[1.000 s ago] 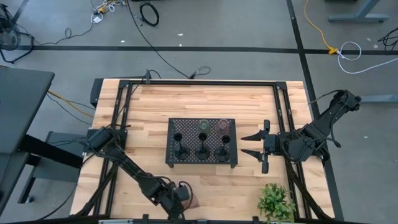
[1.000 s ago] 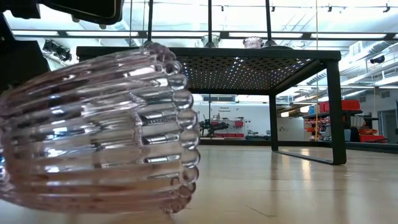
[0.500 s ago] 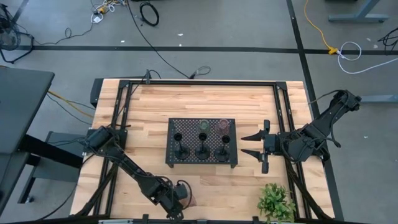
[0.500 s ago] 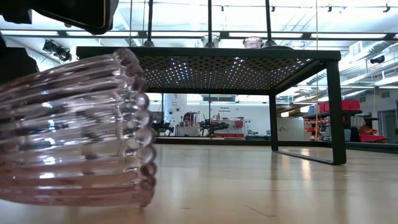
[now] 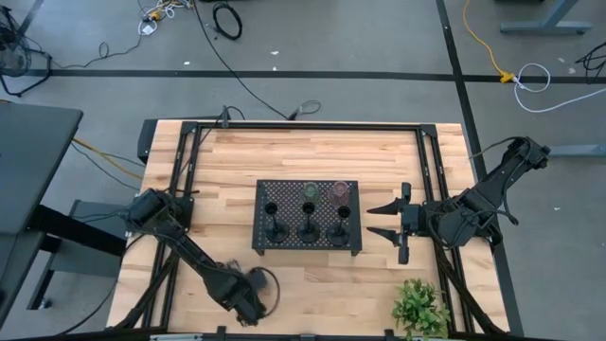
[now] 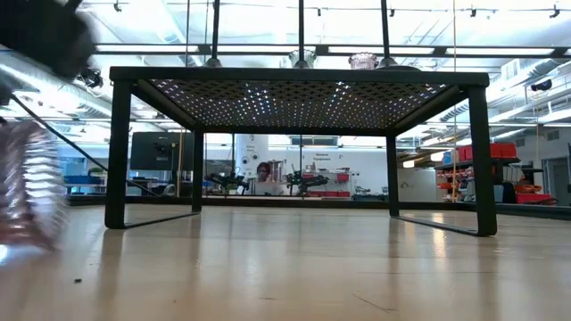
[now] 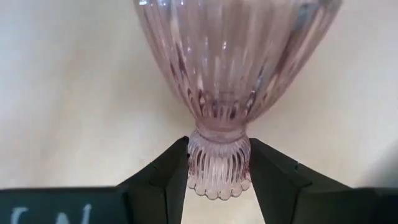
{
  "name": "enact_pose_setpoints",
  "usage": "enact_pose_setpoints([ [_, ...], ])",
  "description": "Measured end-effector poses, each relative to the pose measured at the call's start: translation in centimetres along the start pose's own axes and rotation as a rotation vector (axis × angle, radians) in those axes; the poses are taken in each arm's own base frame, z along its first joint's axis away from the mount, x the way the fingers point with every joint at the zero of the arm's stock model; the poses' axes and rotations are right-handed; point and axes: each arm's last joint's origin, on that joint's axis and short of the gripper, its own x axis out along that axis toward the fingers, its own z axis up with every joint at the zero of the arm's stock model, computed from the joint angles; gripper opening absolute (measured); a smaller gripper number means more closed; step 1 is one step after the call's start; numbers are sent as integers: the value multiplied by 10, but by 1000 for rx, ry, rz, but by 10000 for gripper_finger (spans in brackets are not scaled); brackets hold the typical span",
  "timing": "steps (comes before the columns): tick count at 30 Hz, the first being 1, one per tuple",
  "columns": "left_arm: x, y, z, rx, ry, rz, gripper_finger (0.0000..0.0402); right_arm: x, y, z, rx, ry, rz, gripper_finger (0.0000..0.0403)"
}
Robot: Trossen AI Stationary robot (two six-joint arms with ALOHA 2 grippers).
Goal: Pick & Place candle stick holders
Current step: Put the pink candle holder on the shelf aligned with the candle holders
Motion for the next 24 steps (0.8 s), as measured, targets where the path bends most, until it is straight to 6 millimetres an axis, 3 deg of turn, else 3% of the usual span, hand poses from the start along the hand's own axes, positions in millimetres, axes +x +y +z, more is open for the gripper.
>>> enact_pose_setpoints([
  [3, -1, 22, -12, -41, 81, 209, 151, 0, 0, -1, -4, 5, -1, 192],
  [6, -2, 30, -19, -63, 137, 314, 139, 0, 0, -1, -5, 8, -2, 192],
  [15, -4, 33, -25, -2, 215, 335, 137, 0, 0, -1, -6, 9, -2, 192],
  [24, -17, 53, -35, 49, 325, 578, 137, 0, 0, -1, -6, 9, -3, 192],
])
